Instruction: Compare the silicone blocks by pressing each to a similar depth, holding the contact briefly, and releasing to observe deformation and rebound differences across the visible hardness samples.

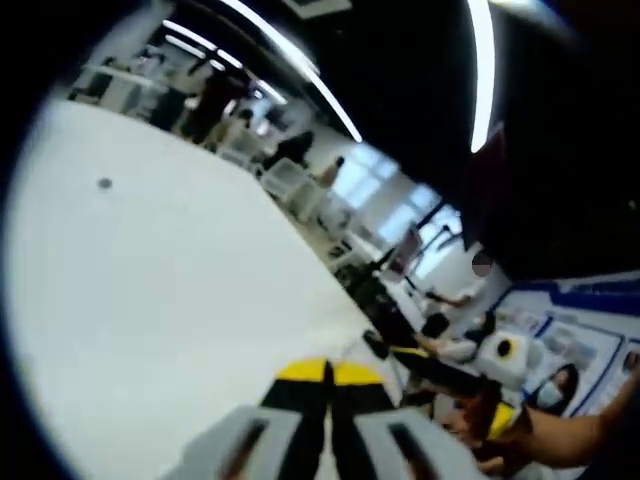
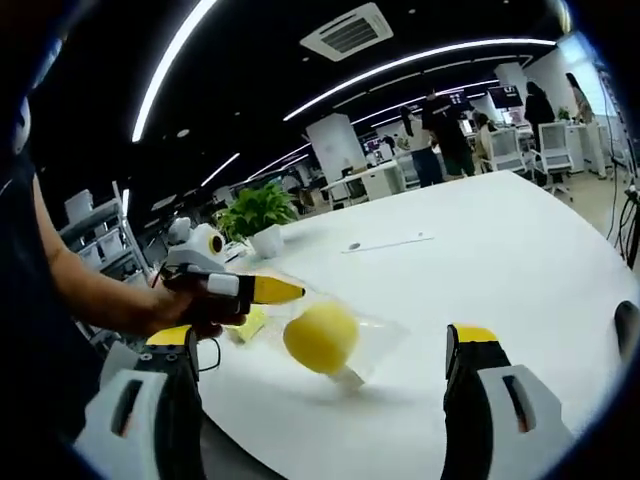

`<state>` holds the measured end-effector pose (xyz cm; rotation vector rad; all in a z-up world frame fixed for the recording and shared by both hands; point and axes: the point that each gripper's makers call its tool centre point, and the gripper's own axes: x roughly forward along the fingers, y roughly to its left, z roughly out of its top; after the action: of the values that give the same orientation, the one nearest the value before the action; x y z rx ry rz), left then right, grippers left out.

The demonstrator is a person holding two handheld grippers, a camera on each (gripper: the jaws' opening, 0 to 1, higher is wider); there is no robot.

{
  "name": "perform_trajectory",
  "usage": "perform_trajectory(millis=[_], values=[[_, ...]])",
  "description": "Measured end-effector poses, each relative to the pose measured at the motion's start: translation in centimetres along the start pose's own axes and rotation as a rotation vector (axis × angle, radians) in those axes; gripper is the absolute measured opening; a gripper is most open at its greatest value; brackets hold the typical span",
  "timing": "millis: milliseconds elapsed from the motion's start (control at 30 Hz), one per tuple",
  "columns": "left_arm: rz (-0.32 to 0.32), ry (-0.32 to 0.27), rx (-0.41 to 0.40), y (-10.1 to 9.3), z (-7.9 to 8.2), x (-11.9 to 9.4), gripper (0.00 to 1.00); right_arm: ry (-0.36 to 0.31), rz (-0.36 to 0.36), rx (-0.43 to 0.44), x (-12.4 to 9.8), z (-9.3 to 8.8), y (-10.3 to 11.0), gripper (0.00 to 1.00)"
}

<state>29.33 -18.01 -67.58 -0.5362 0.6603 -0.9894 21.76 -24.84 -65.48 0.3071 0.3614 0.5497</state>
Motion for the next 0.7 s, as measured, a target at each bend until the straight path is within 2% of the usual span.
perform_trajectory(millis=[367,500,700], values=[[0.072,-0.031,-0.003,3.5,1.0,0.2,0.0,-0.004,-0.015,0.022,-0.2,-0.1,-0.6,0.96],[0.116,-0.044,-0.036,5.6,1.1,0.1,0.0,-0.003,-0.019,0.027,-0.2,-0.1,-0.8,0.96],[0.153,-0.003,-0.023,8.3,0.6,0.4,0.0,0.008,-0.016,0.03,-0.1,-0.5,-0.5,0.96]])
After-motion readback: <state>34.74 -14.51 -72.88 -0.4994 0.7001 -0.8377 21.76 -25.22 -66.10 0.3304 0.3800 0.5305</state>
